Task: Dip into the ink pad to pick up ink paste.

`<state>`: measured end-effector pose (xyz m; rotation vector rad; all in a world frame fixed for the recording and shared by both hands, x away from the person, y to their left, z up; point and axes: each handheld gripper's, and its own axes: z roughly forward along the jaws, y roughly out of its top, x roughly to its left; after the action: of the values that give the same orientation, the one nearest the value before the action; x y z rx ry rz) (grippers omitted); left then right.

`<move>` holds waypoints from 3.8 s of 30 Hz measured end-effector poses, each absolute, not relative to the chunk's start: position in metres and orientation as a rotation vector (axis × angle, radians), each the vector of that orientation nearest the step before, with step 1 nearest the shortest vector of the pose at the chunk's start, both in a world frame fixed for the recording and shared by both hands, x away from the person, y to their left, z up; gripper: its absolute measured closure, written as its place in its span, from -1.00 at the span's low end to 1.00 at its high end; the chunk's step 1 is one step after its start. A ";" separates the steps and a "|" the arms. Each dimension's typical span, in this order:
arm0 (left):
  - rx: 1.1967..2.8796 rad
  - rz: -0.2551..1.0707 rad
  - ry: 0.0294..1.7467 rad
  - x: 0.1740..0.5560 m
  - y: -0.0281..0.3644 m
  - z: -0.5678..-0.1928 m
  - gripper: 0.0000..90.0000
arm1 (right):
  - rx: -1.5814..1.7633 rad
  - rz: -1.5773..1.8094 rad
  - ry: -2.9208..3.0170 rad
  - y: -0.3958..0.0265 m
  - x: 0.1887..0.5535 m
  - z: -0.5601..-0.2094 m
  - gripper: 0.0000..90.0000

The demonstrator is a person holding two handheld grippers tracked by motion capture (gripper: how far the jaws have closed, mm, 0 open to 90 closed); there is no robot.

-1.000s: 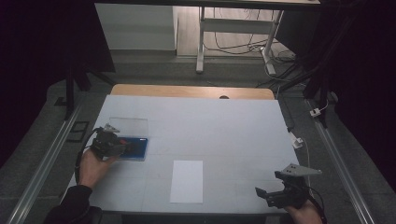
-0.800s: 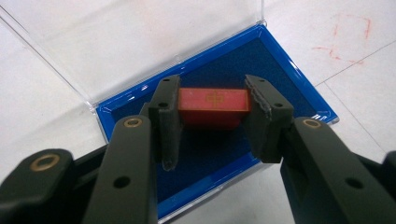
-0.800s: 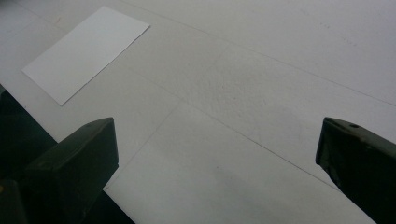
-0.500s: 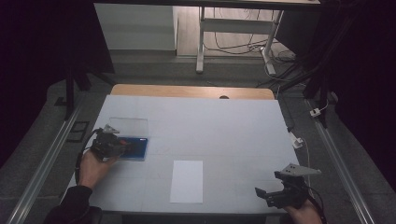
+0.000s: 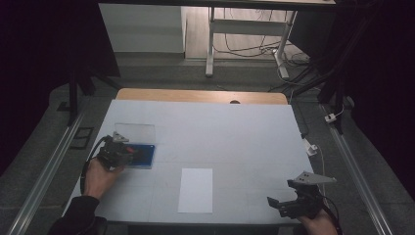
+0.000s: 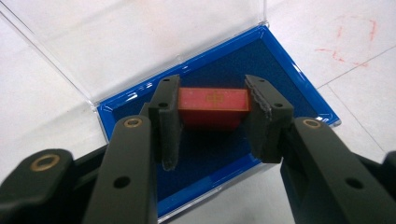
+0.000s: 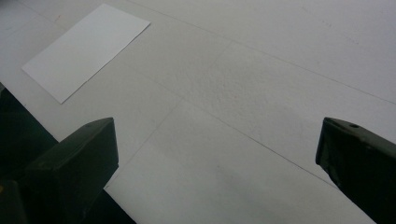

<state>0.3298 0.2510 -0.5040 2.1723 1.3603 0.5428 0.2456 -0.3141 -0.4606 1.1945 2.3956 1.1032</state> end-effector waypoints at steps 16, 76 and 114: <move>2.054 0.505 1.360 0.331 0.260 -0.489 0.30 | 1.194 1.105 2.395 -0.315 0.246 -0.461 -1.00; 2.111 0.515 1.345 0.338 0.248 -0.508 0.31 | 1.196 1.090 2.408 -0.314 0.247 -0.461 -1.00; 2.091 0.472 1.330 0.334 0.253 -0.490 0.30 | 1.202 1.097 2.404 -0.315 0.247 -0.461 -1.00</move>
<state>0.3340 0.2525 -0.4903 2.0905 1.3305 0.4723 0.2465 -0.3147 -0.4611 1.2022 2.4039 1.0973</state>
